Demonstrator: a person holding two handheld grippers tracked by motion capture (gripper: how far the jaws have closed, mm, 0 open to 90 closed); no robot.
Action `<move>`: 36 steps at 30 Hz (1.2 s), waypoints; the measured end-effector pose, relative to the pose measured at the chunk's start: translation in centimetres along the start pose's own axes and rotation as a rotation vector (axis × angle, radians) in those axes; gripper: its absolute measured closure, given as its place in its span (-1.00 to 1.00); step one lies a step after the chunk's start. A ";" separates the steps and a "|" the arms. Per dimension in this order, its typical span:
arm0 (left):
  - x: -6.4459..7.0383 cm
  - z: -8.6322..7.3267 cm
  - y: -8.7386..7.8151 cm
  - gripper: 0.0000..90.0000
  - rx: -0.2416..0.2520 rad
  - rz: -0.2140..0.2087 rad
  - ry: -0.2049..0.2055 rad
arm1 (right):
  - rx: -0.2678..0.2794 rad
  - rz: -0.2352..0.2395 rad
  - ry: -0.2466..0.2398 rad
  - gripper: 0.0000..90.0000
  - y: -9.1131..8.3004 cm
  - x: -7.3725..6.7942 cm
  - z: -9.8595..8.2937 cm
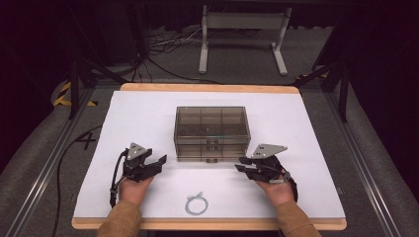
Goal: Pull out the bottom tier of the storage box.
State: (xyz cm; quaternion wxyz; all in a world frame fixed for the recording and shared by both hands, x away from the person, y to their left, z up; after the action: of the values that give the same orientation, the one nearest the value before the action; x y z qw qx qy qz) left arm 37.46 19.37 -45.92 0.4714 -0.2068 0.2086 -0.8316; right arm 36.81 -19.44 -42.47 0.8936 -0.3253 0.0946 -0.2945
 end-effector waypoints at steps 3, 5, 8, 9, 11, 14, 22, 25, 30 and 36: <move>0.0 0.0 0.0 -0.20 0.000 -0.002 -0.001 | -0.014 0.010 -0.031 0.54 -0.2 0.1 0.7; 0.0 0.0 0.0 -0.20 0.001 -0.001 -0.001 | -0.021 0.013 -0.053 0.56 -0.2 0.2 1.3; 0.0 0.0 0.0 -0.20 0.002 -0.001 -0.002 | -0.032 0.018 -0.075 0.57 -0.3 0.3 1.9; 0.0 0.0 -0.1 -0.20 0.002 -0.001 -0.001 | -0.036 0.016 -0.080 0.57 -0.3 0.3 2.0; 0.0 -0.1 -0.1 -0.20 0.003 -0.002 -0.003 | -0.044 0.018 -0.092 0.58 -0.3 0.3 2.3; 0.0 -0.1 -0.1 -0.20 0.004 -0.003 -0.004 | -0.055 0.018 -0.108 0.58 -0.1 0.4 2.7; 0.0 -0.1 -0.1 -0.21 0.003 -0.004 -0.002 | -0.094 0.023 -0.146 0.57 0.3 0.5 3.5; 0.0 -0.1 -0.1 -0.20 0.004 -0.005 -0.004 | -0.109 0.030 -0.161 0.57 0.6 0.5 3.9; 0.0 0.0 -0.1 -0.20 0.002 -0.004 0.000 | -0.131 0.035 -0.177 0.57 1.0 0.6 4.1; 0.0 0.0 -0.1 -0.20 0.002 -0.004 -0.001 | -0.165 0.042 -0.199 0.57 1.7 0.6 4.6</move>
State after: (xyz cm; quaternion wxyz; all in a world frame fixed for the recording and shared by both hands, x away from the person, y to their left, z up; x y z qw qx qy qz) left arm 37.41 19.43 -45.92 0.4699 -0.2071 0.2072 -0.8327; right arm 39.75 -16.35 -39.99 0.8747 -0.4232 0.0362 -0.2334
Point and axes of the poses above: each handheld gripper's, and its own axes: y roughly forward along the jaws, z roughly out of its top, x roughly to its right, the point moved 1 cm from there along y, roughly forward along the jaws
